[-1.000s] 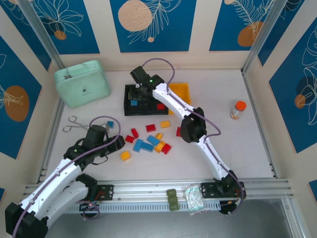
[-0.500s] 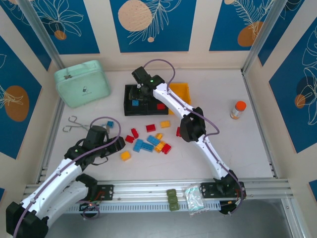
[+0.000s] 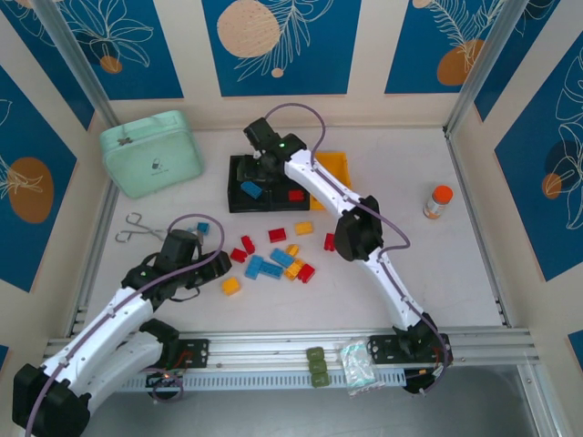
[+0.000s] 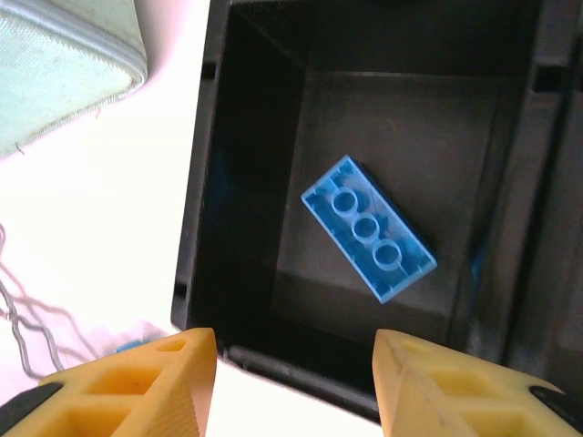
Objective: Sort the legos into containers by color
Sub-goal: Pick up the lego from the center of the table.
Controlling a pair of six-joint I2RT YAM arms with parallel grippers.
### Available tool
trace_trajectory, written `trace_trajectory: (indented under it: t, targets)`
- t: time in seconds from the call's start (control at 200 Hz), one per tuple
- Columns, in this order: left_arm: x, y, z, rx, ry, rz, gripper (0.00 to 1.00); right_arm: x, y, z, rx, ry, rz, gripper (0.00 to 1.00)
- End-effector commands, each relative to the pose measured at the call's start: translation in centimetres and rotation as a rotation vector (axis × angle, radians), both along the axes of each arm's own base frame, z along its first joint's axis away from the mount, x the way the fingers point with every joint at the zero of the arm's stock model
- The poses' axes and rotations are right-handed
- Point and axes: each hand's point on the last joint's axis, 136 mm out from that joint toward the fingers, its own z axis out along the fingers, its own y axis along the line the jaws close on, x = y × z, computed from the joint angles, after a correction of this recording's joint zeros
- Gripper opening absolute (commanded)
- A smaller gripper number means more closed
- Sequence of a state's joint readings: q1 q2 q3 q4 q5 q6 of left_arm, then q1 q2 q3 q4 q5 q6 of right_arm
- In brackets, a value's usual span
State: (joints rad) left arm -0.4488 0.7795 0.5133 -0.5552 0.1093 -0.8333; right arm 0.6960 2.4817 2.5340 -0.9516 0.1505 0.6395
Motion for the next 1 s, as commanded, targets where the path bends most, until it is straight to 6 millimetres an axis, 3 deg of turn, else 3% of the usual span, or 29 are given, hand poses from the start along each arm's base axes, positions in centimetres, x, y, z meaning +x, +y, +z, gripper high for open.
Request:
trace_trajectory:
  t: [0.0, 0.19, 0.375, 0.52, 0.65, 0.82, 0.995]
  targets:
    - [0.5, -0.5, 1.3, -0.034, -0.019, -0.013, 0.64, -2.4, -1.3, 7.8, 0.041, -0.118, 0.039, 0.48]
    - [0.5, -2.6, 2.1, -0.093, -0.034, -0.119, 0.65, -6.9, -6.2, 9.2, 0.047, -0.131, 0.016, 0.49]
    - [0.6, -5.2, 3.4, -0.154, -0.078, -0.244, 0.65, -11.3, -12.6, 6.1, -0.020, -0.050, -0.055, 0.54]
    - [0.9, -7.6, 4.4, -0.166, -0.121, -0.329, 0.65, -13.6, -16.8, 3.2, -0.052, 0.014, -0.125, 0.56]
    - [1.1, -9.5, 4.3, -0.145, -0.129, -0.378, 0.65, -14.5, -19.4, 0.6, -0.092, 0.070, -0.187, 0.58]
    - [0.8, -11.5, 3.7, -0.132, -0.121, -0.423, 0.66, -14.5, -21.3, -3.4, -0.162, 0.143, -0.248, 0.59]
    - [0.5, -11.7, 2.9, -0.104, -0.104, -0.428, 0.66, -14.2, -21.5, -6.8, -0.205, 0.214, -0.269, 0.58]
